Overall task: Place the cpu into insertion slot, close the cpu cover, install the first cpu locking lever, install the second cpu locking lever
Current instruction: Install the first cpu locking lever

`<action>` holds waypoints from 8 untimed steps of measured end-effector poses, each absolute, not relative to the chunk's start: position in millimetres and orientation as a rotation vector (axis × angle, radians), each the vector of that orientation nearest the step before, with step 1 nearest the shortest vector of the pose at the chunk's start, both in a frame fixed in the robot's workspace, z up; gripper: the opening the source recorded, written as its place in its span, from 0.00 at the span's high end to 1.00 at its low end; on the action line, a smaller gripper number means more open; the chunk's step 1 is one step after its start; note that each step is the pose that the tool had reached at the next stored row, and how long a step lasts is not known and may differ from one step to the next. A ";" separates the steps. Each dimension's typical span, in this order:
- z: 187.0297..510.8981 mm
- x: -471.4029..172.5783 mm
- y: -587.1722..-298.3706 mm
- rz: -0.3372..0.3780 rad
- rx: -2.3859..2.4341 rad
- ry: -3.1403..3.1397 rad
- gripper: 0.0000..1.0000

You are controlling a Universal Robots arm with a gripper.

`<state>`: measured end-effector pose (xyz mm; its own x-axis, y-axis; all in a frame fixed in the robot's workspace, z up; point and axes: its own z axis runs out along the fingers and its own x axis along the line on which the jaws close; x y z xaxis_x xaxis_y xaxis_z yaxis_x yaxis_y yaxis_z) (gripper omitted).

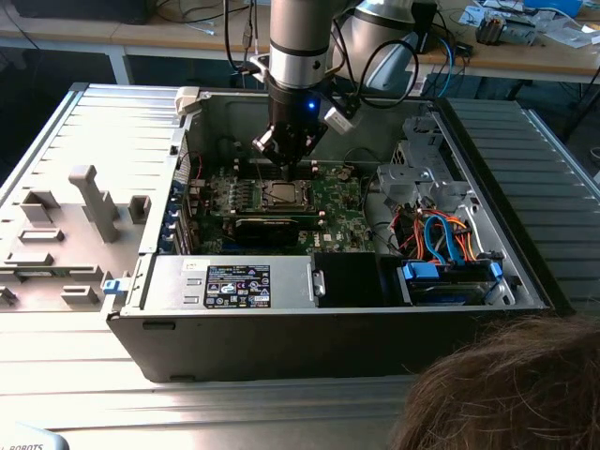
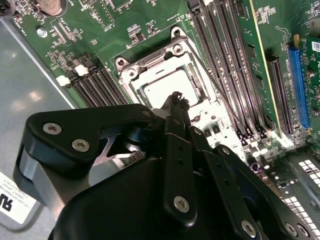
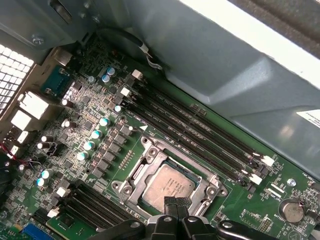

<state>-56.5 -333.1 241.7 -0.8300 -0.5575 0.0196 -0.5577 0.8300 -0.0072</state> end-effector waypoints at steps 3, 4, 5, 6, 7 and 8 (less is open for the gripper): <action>241.7 -56.5 -333.1 0.020 0.916 -2.988 0.89; 241.7 -56.5 -333.1 0.020 0.919 -2.987 0.89; 241.7 -56.5 -333.1 0.020 0.920 -2.986 0.89; 241.7 -56.5 -333.1 0.020 0.922 -2.986 0.89; 241.7 -56.5 -333.1 0.020 0.925 -2.985 0.89; 241.7 -56.5 -333.1 0.020 0.928 -2.984 0.89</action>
